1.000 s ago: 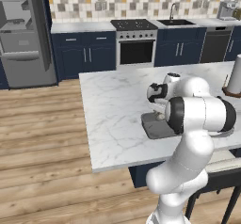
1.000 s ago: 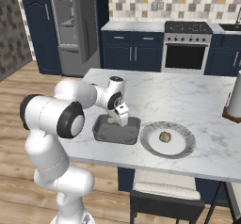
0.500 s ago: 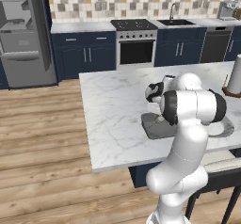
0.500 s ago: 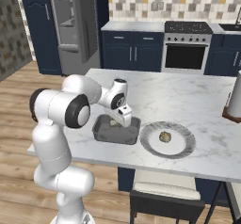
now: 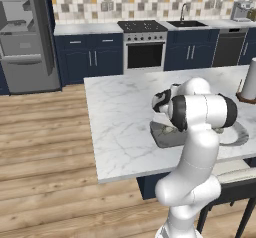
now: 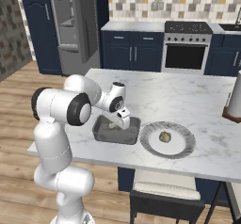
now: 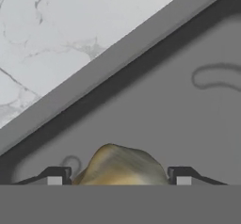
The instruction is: Place two dumplings into each of the tupperware containers and then place the containers in the fridge.
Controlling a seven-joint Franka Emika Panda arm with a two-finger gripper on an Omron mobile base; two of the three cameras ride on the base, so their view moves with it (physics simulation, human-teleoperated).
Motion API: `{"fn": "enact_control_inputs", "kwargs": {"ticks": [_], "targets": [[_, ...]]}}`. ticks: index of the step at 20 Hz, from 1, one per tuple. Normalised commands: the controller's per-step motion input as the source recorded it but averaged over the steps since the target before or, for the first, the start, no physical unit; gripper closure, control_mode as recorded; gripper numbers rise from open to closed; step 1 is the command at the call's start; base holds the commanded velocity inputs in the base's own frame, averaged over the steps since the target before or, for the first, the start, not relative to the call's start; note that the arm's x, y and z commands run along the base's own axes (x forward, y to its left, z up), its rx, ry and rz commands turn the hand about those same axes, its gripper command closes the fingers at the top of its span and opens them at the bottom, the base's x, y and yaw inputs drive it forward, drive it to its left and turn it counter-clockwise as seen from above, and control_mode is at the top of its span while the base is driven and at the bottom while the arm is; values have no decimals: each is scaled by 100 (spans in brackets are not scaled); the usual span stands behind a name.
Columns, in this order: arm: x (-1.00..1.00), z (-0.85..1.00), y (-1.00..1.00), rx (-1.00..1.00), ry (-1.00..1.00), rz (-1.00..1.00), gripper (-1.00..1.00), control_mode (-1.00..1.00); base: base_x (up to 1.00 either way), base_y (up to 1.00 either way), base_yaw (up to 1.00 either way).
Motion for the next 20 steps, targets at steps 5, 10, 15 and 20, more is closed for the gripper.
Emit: {"fn": "enact_control_inputs", "kwargs": {"ticks": [5, 10, 15, 20], "targets": [[0, 8, 0, 2, -6, 13, -100, -100, 0, 0, 0], [0, 20, -3, 5, -14, 16, -100, -100, 0, 0, 0], [-50, 52, -51, 8, -28, 21, -100, -100, 0, 0, 0], [-39, 81, -69, 1, -8, 15, -100, -100, 0, 0, 0]]}}
